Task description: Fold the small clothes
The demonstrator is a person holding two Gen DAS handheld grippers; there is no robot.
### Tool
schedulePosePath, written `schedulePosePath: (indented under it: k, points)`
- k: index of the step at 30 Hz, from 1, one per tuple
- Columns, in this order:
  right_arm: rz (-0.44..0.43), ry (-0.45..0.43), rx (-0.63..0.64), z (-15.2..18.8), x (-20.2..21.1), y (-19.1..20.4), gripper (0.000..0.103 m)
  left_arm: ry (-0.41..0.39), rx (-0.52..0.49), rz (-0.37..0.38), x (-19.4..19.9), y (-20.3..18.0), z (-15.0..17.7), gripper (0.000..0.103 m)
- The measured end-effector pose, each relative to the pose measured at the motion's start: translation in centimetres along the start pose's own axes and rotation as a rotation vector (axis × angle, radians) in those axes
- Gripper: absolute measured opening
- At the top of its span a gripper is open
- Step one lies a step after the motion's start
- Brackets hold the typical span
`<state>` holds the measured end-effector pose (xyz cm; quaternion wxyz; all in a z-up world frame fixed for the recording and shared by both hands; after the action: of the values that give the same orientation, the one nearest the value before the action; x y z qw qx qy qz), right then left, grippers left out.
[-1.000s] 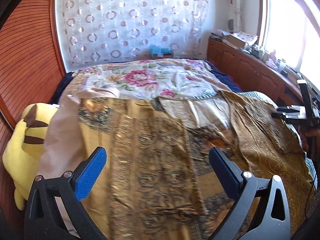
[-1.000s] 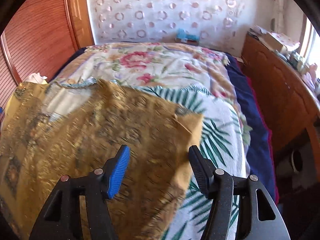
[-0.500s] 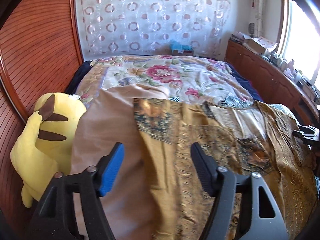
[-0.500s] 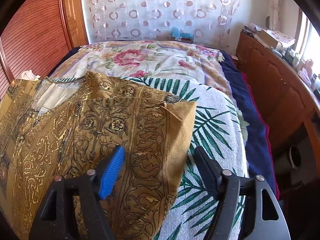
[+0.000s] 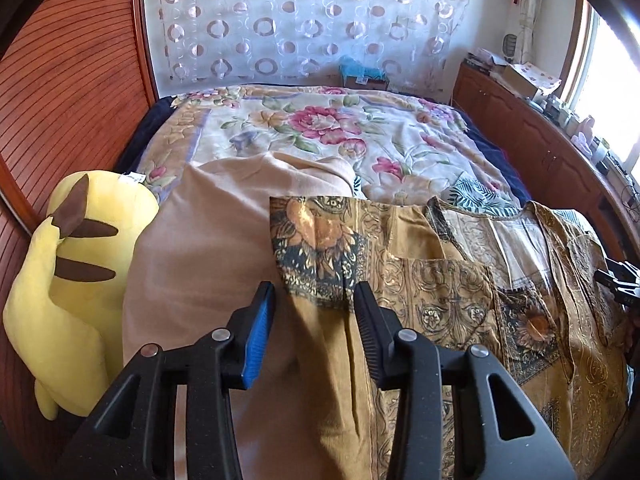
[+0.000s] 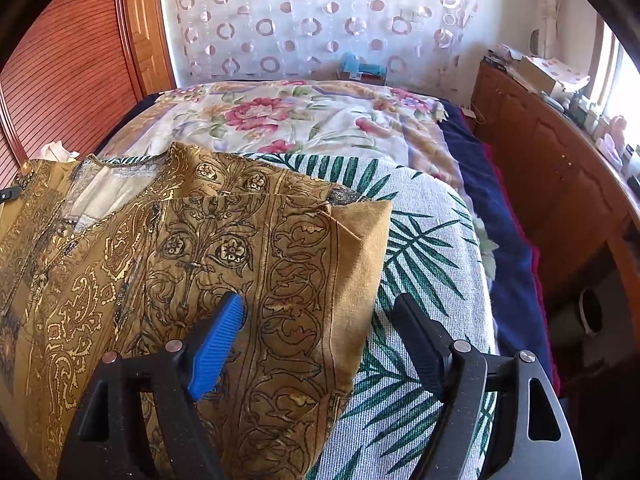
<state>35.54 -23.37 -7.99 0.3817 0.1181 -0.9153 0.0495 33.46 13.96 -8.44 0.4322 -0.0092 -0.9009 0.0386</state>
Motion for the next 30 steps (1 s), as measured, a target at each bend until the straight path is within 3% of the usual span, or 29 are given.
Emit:
schedulePosePath:
  k: [4,5,6,8,19,23,28,30]
  points:
    - [0.001,-0.004,0.003,0.0,0.0,-0.1,0.08,0.004,-0.012,0.007,-0.3,-0.1,-0.3,0.039]
    - [0.001,-0.004,0.003,0.0,0.0,-0.1,0.08,0.0,-0.017,0.009,-0.2,-0.1,-0.4,0.032]
    - [0.0,-0.004,0.003,0.0,0.0,-0.1,0.08,-0.004,-0.023,0.007,-0.2,-0.2,-0.5,0.015]
    - [0.0,-0.005,0.004,0.0,0.0,-0.2,0.08,-0.016,-0.038,0.013,0.1,-0.5,-0.7,0.008]
    - [0.002,-0.011,-0.02,0.2,0.3,-0.8,0.081,-0.017,-0.039,0.007,0.3,-0.5,-1.0,0.007]
    - [0.015,-0.061,-0.076,-0.3,1.3,-2.6,0.081,-0.032,-0.045,0.022,1.1,-0.9,-1.0,0.005]
    - [-0.003,-0.01,-0.133,-1.3,0.3,-4.7,0.062,-0.055,-0.045,0.049,2.0,-1.8,-1.1,0.004]
    - [-0.014,0.013,-0.129,-1.5,-0.6,-4.9,0.059,-0.065,-0.045,0.065,2.5,-2.4,-1.1,0.004]
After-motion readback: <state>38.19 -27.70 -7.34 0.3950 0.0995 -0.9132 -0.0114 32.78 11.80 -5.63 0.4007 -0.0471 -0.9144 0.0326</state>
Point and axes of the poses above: each gripper's, at about its wrist camera, not at the fingertips, and x roughly against the way its jaws point, y to its left, z to its underside, the point moved 3 cm from there along -x, roughly the way its jaws point
